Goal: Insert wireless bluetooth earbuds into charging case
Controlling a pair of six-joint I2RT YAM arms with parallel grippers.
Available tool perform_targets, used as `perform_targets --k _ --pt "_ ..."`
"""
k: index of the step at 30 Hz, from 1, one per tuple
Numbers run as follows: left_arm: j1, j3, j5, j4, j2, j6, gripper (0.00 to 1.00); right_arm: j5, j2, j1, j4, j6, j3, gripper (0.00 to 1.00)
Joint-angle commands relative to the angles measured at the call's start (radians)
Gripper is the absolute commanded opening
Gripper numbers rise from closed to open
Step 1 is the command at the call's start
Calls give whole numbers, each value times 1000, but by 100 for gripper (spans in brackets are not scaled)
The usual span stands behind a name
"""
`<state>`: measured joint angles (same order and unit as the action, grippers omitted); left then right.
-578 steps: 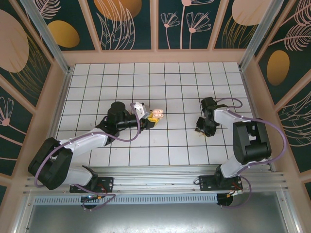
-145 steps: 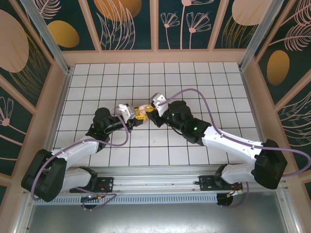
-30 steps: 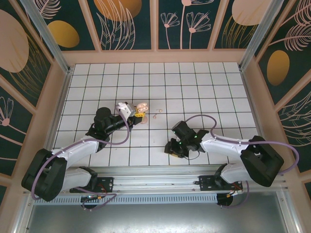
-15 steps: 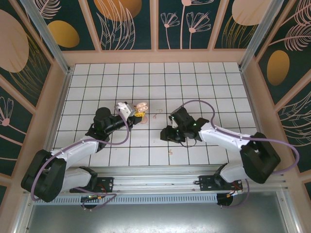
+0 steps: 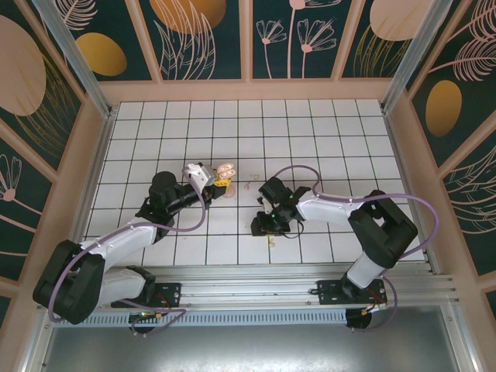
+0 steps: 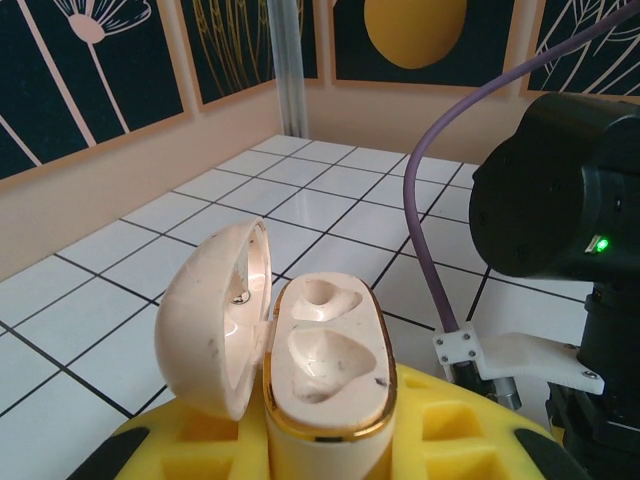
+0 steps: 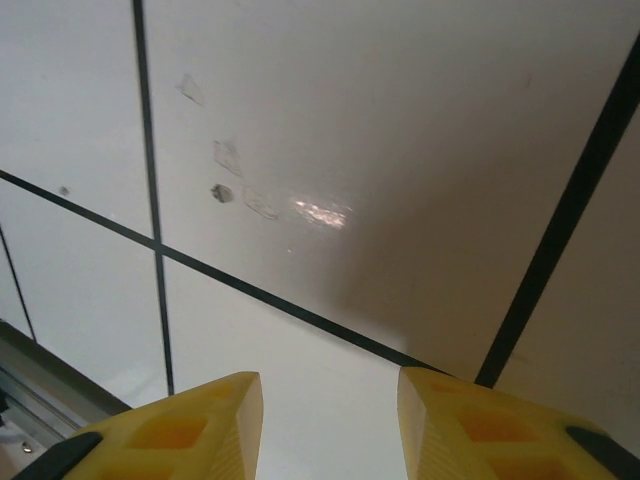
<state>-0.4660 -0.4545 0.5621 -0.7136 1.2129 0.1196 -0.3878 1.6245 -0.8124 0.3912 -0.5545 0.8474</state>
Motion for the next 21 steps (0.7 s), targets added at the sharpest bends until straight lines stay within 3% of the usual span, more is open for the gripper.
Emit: perform_targets --k 1,21 --pt "-1 -27 -10 5 -21 11 19 -3 2 -8 58 25 -2 41" --pt "-1 -30 -12 9 -24 9 19 32 -130 -23 159 -38 -95 40"
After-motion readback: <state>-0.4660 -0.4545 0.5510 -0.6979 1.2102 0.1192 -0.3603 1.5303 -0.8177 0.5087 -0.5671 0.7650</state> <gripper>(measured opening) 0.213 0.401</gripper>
